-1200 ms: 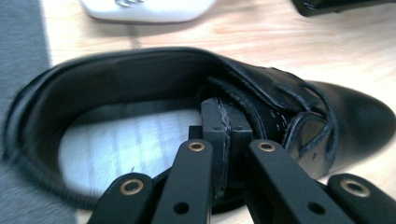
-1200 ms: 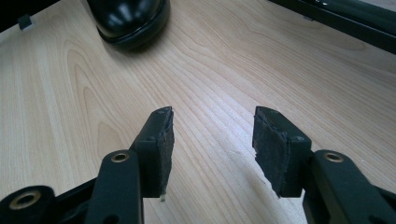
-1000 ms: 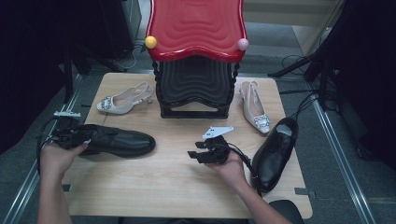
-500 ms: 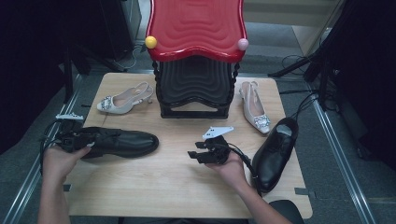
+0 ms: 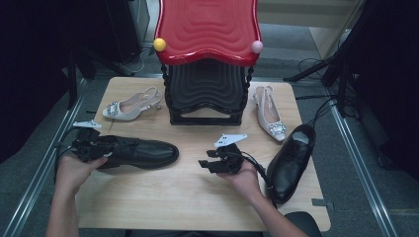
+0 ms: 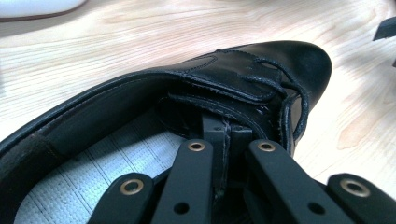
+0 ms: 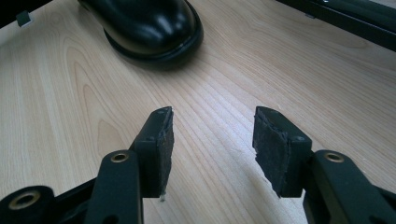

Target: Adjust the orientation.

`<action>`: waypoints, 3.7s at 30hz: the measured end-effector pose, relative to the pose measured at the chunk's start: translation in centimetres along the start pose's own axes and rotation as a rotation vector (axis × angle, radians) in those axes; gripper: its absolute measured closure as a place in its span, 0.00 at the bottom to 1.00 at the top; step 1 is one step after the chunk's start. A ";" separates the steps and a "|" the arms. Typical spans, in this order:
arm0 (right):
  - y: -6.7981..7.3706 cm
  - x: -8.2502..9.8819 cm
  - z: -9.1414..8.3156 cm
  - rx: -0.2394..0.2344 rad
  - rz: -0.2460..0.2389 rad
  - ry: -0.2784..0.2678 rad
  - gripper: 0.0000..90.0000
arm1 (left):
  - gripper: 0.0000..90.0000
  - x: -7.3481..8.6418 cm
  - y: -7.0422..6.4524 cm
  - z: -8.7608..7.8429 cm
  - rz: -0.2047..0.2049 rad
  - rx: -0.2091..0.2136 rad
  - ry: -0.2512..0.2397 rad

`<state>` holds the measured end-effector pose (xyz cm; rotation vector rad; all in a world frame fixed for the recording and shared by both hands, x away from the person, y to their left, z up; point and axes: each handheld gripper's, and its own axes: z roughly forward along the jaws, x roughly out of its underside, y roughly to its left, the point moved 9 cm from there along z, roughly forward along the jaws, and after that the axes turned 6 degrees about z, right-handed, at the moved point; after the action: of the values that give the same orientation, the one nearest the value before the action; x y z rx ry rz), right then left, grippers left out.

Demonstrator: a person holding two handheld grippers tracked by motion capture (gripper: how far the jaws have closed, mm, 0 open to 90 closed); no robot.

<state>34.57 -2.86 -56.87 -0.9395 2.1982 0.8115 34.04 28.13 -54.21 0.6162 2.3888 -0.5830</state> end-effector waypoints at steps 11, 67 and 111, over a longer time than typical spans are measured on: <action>-0.2 -0.3 -0.9 0.006 0.025 -0.037 0.57 | 1.00 -1.7 -4.0 2.9 0.018 0.056 0.020; 2.1 1.6 -1.3 -0.001 -0.009 0.010 1.00 | 0.43 -5.4 -9.9 2.3 0.138 0.062 -0.019; 0.4 -0.3 0.4 -0.006 0.042 -0.005 1.00 | 0.97 -1.2 -5.3 5.0 0.062 0.037 -0.020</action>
<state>34.57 -2.27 -56.80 -0.8959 2.2191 0.8398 34.19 20.90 -55.76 0.6944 2.3363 -0.6050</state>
